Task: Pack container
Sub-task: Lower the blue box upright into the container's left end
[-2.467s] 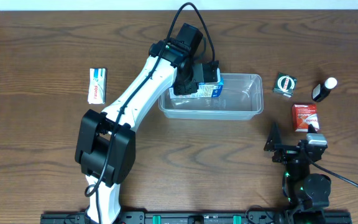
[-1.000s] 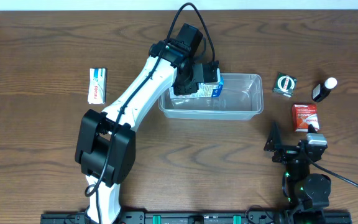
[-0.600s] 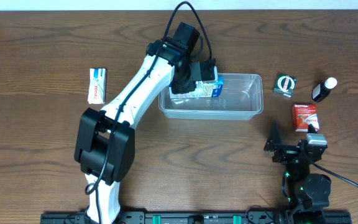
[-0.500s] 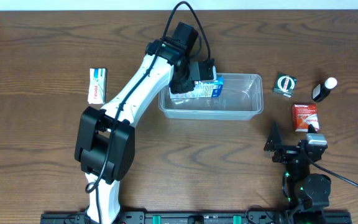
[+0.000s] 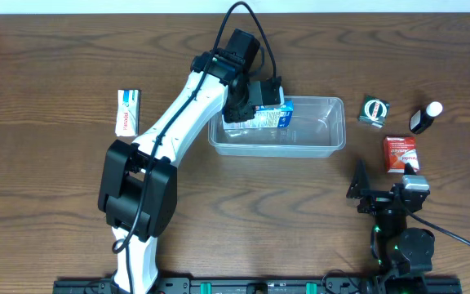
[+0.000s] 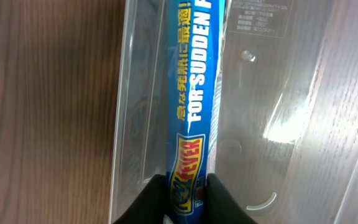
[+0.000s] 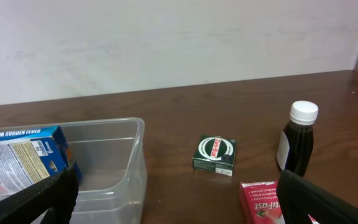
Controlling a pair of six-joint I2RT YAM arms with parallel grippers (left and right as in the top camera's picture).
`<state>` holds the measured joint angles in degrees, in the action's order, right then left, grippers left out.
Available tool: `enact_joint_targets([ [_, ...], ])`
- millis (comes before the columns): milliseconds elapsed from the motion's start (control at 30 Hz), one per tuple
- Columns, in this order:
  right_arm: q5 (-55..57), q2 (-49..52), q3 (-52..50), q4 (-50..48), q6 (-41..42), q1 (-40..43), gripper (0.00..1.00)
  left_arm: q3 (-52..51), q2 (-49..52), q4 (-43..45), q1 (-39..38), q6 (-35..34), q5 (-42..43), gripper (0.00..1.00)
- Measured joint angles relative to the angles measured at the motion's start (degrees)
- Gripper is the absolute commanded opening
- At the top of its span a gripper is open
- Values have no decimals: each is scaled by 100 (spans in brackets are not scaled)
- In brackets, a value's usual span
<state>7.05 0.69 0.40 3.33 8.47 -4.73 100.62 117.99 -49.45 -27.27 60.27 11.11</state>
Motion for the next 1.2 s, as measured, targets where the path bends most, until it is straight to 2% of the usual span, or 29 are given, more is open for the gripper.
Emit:
enact_joint_targets([
  [600, 0, 0, 0, -2, 2, 0, 99, 0, 0, 33, 103, 2, -387, 19],
  [633, 0, 0, 0, -2, 2, 0, 99, 0, 0, 33, 103, 2, -391, 21],
  [700, 0, 0, 0, -2, 2, 0, 99, 0, 0, 39, 103, 37, -393, 44],
  [733, 0, 0, 0, -2, 2, 0, 99, 0, 0, 42, 103, 37, -415, 49],
  [1200, 0, 0, 0, -2, 2, 0, 99, 0, -9, 98, 125, -61, -448, 60],
])
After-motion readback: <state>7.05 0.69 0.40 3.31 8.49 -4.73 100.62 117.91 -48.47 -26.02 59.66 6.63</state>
